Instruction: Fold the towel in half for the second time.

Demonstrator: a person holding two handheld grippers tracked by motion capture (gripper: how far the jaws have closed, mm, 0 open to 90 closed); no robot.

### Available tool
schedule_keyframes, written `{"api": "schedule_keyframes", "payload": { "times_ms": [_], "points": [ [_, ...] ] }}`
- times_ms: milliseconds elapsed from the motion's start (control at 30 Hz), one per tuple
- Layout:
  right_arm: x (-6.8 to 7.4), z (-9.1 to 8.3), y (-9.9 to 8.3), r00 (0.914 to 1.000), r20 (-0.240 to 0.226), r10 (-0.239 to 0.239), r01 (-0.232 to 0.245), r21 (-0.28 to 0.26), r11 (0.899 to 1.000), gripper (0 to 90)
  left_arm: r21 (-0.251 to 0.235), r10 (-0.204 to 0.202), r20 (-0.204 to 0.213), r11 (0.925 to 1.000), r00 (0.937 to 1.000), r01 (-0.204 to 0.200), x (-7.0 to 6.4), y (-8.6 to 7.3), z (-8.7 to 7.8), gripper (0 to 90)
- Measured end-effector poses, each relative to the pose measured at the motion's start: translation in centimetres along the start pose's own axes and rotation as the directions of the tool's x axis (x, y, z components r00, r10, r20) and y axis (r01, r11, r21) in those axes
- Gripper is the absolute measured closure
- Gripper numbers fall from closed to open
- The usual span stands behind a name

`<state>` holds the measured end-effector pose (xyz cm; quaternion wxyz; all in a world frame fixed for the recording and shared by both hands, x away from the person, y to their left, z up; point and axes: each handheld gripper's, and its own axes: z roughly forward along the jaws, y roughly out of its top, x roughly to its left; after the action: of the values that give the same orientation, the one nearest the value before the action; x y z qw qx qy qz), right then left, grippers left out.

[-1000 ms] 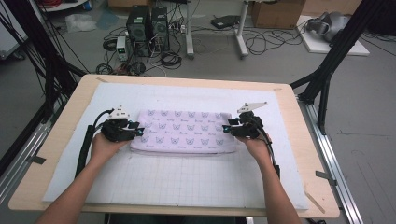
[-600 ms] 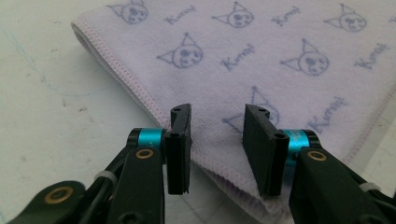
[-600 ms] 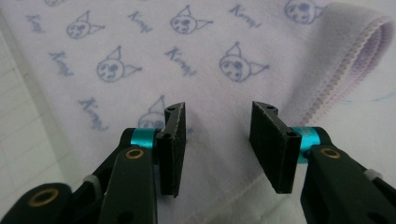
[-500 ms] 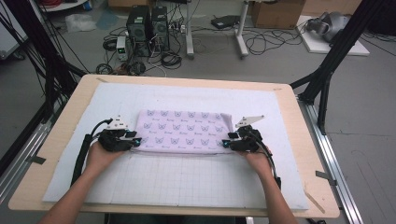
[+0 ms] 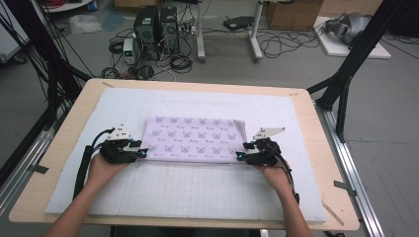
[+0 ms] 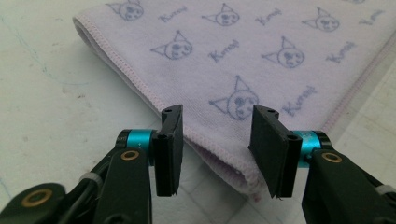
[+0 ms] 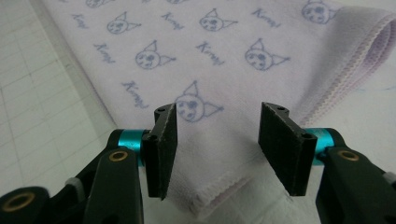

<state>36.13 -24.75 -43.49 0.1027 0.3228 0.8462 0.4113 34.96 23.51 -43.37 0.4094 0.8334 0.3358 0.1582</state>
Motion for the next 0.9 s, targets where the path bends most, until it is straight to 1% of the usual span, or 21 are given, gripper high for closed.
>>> {"api": "schedule_keyframes", "payload": {
  "times_ms": [33,133,167,233,367,400,467,500,567,667,733,800,900],
  "points": [
    [0.0,-0.1,0.0,1.0000,-0.002,0.009,-0.009,-0.001,1.000,45.9,-0.004,-0.001,0.001,1.0000,1.0000,0.001,0.0,0.0,-0.1,54.1],
    [-0.2,-0.3,0.0,0.9999,0.003,0.011,-0.011,-0.023,1.000,45.6,-0.019,-0.007,0.007,0.9998,0.9999,0.007,-0.1,0.2,-0.3,53.2],
    [-0.2,-0.5,0.0,0.9998,0.000,0.021,-0.021,-0.029,0.999,45.3,-0.025,-0.009,0.009,0.9997,0.9999,0.009,-0.2,0.2,-0.3,52.9],
    [-0.2,-0.7,0.1,0.9998,0.005,0.020,-0.019,-0.040,0.999,44.7,-0.032,-0.006,0.018,0.9995,0.9998,0.006,-0.2,0.4,-0.5,52.3],
    [-0.1,-1.0,0.1,0.9997,-0.002,0.025,-0.025,-0.053,0.998,41.4,-0.053,-0.019,0.039,0.9984,0.9991,0.021,-0.5,0.6,-0.9,49.6],
    [0.0,-1.1,0.1,0.9997,-0.003,0.026,-0.026,-0.060,0.998,40.4,-0.052,-0.015,0.042,0.9985,0.9990,0.017,-0.5,0.7,-1.0,48.8],
    [0.1,-1.3,0.1,0.9995,-0.005,0.031,-0.031,-0.067,0.997,39.1,-0.061,-0.019,0.049,0.9979,0.9986,0.022,-0.7,0.7,-1.2,47.6],
    [0.2,-1.4,0.2,0.9998,-0.002,0.021,-0.021,-0.070,0.997,38.7,-0.064,-0.021,0.047,0.9977,0.9987,0.024,-0.7,0.7,-1.3,47.1],
    [0.5,-1.6,0.2,0.9998,0.004,0.017,-0.017,-0.075,0.997,36.8,-0.071,-0.025,0.052,0.9971,0.9983,0.029,-0.7,0.6,-1.6,46.1],
    [0.9,-2.0,0.3,0.9999,0.007,0.012,-0.012,-0.083,0.997,34.1,-0.079,-0.036,0.052,0.9961,0.9980,0.040,-0.7,0.5,-2.1,44.2],
    [1.1,-2.2,0.4,0.9999,0.011,0.007,-0.006,-0.090,0.996,31.5,-0.084,-0.031,0.046,0.9959,0.9985,0.035,-0.8,0.4,-2.4,42.7],
    [1.4,-2.6,0.3,0.9998,0.018,0.005,-0.003,-0.095,0.995,30.1,-0.091,-0.034,0.041,0.9951,0.9986,0.038,-1.0,0.2,-2.7,40.7],
    [1.9,-3.1,0.0,0.9998,0.020,0.000,0.003,-0.120,0.993,27.9,-0.092,-0.028,0.034,0.9953,0.9990,0.031,-1.3,-0.2,-3.2,38.4]
  ]
}}
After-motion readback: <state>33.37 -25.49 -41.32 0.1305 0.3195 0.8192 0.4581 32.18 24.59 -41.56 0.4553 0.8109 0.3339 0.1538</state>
